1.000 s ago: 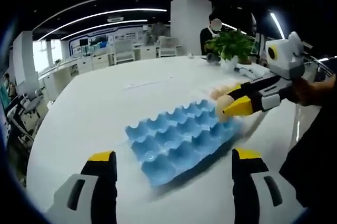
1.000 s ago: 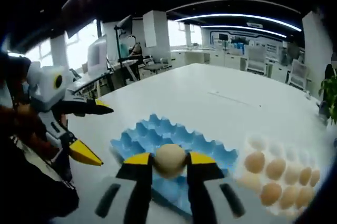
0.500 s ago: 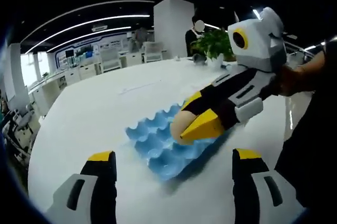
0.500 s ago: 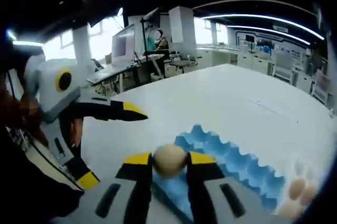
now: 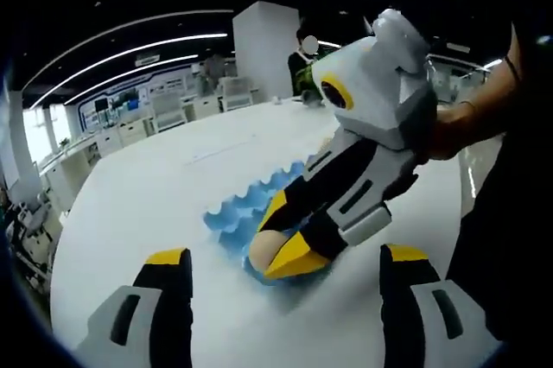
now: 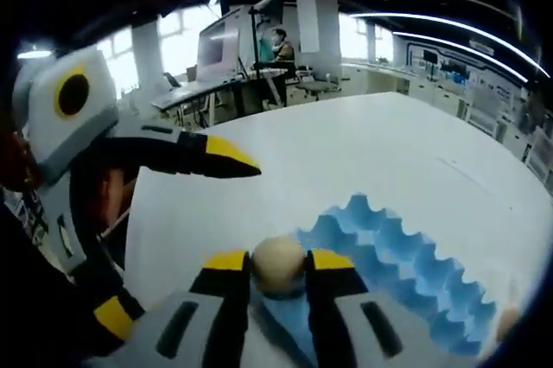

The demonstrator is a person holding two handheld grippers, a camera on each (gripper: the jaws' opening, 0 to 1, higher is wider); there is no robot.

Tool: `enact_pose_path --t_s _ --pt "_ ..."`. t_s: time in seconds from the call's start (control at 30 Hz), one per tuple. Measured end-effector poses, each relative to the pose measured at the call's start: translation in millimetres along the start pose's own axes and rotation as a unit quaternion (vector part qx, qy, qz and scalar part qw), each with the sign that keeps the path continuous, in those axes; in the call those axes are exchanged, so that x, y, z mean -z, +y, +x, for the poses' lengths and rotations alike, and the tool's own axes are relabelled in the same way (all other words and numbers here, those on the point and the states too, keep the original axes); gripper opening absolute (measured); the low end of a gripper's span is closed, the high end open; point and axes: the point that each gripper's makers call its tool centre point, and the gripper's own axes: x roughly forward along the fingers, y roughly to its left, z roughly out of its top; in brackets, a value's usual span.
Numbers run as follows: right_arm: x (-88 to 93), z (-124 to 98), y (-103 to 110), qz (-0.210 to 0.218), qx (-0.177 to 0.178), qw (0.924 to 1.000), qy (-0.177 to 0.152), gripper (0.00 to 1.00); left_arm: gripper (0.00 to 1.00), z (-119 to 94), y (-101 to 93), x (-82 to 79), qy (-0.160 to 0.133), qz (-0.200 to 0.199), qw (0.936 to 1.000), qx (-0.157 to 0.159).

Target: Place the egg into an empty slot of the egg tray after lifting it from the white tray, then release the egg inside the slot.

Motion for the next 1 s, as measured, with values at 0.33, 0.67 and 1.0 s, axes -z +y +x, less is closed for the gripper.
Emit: enact_pose_path --t_s 0.33,0.67,1.0 --pt "5.9 0.1 1.6 -0.02 0.002 0.9998 0.009 0.25 0.92 -2.4 2.0 -1.7 -0.007 0.003 1.0 0.004" --pt "6.7 -1.0 1.6 -0.022 0.007 0.9997 0.002 0.25 0.9 -5.1 -1.0 4.1 -0.005 -0.002 1.0 0.007" --pt "7.8 -1.6 2.4 -0.039 0.009 0.9992 0.0 0.25 0.89 -5.3 -4.8 0.3 -0.004 0.0 1.0 0.006"
